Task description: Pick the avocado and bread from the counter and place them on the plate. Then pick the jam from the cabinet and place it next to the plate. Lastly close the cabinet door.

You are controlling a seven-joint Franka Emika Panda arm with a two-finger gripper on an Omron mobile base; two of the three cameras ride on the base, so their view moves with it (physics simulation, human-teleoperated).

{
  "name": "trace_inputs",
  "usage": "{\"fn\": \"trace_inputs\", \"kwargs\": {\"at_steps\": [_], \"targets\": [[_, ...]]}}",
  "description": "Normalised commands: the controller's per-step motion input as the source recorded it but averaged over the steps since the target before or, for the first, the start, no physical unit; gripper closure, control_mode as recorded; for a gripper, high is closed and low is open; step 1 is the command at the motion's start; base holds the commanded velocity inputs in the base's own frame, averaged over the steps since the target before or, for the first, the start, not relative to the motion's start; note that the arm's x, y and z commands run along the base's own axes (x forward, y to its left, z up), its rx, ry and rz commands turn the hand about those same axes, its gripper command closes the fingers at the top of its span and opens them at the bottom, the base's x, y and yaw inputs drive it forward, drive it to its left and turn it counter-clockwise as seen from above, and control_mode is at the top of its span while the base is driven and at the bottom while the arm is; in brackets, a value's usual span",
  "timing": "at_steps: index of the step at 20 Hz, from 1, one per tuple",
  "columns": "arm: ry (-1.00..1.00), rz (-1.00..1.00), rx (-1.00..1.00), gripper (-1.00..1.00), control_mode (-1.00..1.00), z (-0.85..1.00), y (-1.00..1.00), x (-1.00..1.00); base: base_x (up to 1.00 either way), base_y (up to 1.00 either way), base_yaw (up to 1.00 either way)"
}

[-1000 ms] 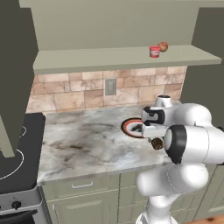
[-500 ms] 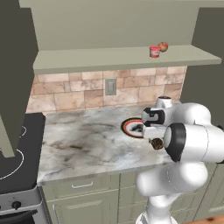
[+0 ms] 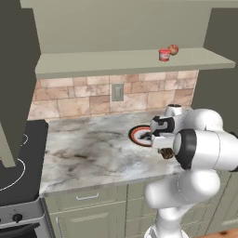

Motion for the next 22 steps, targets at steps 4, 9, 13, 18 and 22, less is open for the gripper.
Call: {"fn": "trace_inputs", "kwargs": {"at_steps": [4, 9, 13, 18, 22], "targets": [[0.0, 0.0, 0.0, -1.0, -1.0, -0.09, -0.02, 0.0, 0.0, 0.0, 0.0], [0.0, 0.0, 0.0, -1.0, -1.0, -0.11, -0.04, 0.0, 0.0, 0.0, 0.0], [0.0, 0.0, 0.0, -1.0, -1.0, -0.09, -0.04, 0.0, 0.0, 0.0, 0.0], [0.0, 0.0, 0.0, -1.0, -1.0, -0.07, -0.02, 0.0, 0.0, 0.0, 0.0], [0.0, 0.0, 0.0, -1.0, -1.0, -0.07, 0.0, 0.0, 0.0, 0.0, 0.0]]}}
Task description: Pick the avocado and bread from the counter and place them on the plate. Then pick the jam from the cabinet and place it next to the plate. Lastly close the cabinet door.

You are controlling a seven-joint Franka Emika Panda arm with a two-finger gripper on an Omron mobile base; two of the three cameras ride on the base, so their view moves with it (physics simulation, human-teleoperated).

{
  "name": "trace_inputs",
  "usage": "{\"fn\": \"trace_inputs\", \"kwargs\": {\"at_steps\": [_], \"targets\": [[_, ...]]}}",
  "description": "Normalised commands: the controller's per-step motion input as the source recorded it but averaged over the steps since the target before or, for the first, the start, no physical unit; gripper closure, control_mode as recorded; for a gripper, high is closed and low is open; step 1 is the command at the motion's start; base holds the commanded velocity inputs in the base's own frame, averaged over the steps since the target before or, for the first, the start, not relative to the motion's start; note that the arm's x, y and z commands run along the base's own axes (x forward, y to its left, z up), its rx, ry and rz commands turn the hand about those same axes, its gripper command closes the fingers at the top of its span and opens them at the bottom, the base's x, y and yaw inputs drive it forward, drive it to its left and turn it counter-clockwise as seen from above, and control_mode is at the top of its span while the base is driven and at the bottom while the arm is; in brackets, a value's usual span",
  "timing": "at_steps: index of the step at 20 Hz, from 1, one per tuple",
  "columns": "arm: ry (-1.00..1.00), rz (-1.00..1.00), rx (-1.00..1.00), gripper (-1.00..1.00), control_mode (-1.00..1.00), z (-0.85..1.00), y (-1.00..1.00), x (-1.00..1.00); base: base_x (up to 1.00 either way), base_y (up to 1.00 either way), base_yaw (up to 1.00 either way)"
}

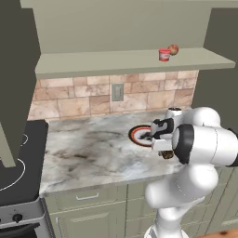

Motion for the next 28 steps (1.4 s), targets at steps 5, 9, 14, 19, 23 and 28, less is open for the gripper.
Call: {"fn": "trace_inputs", "kwargs": {"at_steps": [5, 9, 14, 19, 23, 28], "targets": [[0.0, 0.0, 0.0, 1.0, -1.0, -0.08, 0.0, 0.0, 0.0, 0.0, 0.0], [-0.03, 0.0, 0.0, 1.0, -1.0, -0.04, 0.0, 0.0, 0.0, 0.0, 0.0], [-0.21, 0.0, 0.0, 1.0, -1.0, 0.1, 0.0, -0.09, 0.0, 0.0, 0.0], [-0.24, 0.0, 0.0, 1.0, -1.0, 0.4, 0.0, -0.27, 0.0, 0.0, 0.0], [-0.15, 0.0, 0.0, 1.0, -1.0, 0.36, 0.0, -0.14, 0.0, 0.0, 0.0], [-0.03, 0.0, 0.0, 1.0, -1.0, 0.45, 0.0, -0.01, 0.0, 0.0, 0.0]]}}
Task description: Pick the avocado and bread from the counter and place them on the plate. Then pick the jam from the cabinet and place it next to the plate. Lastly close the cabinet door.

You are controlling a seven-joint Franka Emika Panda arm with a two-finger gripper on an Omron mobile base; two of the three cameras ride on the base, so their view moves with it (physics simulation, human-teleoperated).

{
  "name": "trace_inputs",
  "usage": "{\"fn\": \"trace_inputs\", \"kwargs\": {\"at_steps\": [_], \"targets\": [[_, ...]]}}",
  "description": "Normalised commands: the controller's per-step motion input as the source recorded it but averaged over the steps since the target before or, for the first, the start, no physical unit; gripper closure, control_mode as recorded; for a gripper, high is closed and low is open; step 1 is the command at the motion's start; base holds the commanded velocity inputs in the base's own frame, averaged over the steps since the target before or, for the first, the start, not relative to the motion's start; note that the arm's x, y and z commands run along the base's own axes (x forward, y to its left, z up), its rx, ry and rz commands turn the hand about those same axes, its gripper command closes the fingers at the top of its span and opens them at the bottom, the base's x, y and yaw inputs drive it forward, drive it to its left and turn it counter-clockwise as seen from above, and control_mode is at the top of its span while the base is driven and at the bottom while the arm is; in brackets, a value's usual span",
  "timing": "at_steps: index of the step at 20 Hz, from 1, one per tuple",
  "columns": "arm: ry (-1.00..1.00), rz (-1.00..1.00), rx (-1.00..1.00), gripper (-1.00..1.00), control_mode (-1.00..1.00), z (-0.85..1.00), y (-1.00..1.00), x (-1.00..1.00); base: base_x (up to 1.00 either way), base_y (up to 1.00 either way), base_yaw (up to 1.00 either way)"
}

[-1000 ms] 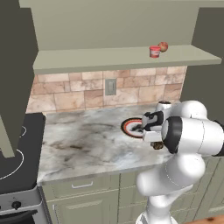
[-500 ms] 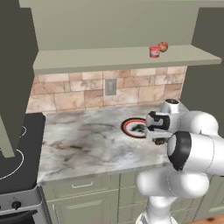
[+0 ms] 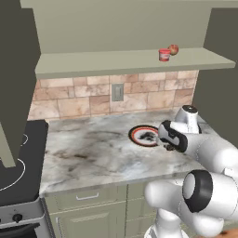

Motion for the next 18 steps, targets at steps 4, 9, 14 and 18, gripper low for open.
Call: {"fn": "trace_inputs", "kwargs": {"at_steps": [4, 9, 14, 18], "targets": [[0.0, 0.0, 0.0, 1.0, -1.0, 0.49, 0.0, 0.0, 0.0, 0.0, 0.0], [0.04, 0.0, 0.02, 1.0, -1.0, 0.42, 0.0, 0.01, 0.0, 0.0, 0.0], [0.01, 0.0, 0.0, 1.0, -1.0, 0.1, 0.0, 0.14, 0.0, 0.0, 0.0], [0.01, 0.0, 0.0, 1.0, -1.0, 0.0, 0.02, 0.27, 0.0, 0.0, 0.0]]}}
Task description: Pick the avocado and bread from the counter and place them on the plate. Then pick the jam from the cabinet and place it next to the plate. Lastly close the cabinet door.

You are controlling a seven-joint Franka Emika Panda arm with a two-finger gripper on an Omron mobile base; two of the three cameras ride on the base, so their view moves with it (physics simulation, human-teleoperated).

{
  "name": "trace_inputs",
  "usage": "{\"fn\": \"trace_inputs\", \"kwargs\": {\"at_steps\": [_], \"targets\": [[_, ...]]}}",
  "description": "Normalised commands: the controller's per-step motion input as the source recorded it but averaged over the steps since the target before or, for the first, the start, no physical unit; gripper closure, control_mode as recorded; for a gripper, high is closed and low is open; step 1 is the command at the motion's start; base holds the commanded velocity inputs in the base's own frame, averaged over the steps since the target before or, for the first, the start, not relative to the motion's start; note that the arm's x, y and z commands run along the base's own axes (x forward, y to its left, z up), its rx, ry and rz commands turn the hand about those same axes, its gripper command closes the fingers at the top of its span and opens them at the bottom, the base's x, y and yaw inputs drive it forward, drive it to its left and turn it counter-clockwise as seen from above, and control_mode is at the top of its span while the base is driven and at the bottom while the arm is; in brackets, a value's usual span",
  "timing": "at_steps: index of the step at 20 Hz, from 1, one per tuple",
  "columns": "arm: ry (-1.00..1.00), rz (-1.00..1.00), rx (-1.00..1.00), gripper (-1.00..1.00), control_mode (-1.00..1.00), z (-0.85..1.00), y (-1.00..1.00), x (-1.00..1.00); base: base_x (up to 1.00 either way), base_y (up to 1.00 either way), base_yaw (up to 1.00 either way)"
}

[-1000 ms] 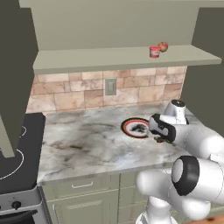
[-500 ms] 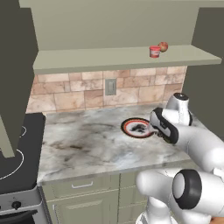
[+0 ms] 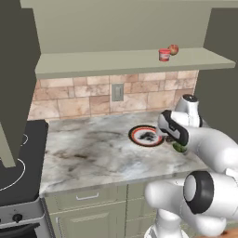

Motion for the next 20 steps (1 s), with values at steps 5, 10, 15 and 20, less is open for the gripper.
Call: {"fn": "trace_inputs", "kwargs": {"at_steps": [5, 10, 15, 20], "targets": [[0.0, 0.0, 0.0, 1.0, -1.0, 0.0, 0.09, 0.31, 0.0, 0.0, 0.0], [0.0, 0.0, 0.0, 1.0, -1.0, 0.0, 0.2, 0.2, 0.0, 0.0, 0.0], [0.0, 0.0, -0.01, 1.0, -1.0, 0.0, 0.28, 0.14, 0.0, 0.0, 0.0], [0.0, 0.0, -0.03, 1.0, -1.0, -0.03, 0.17, 0.12, 0.0, 0.0, 0.0]]}}
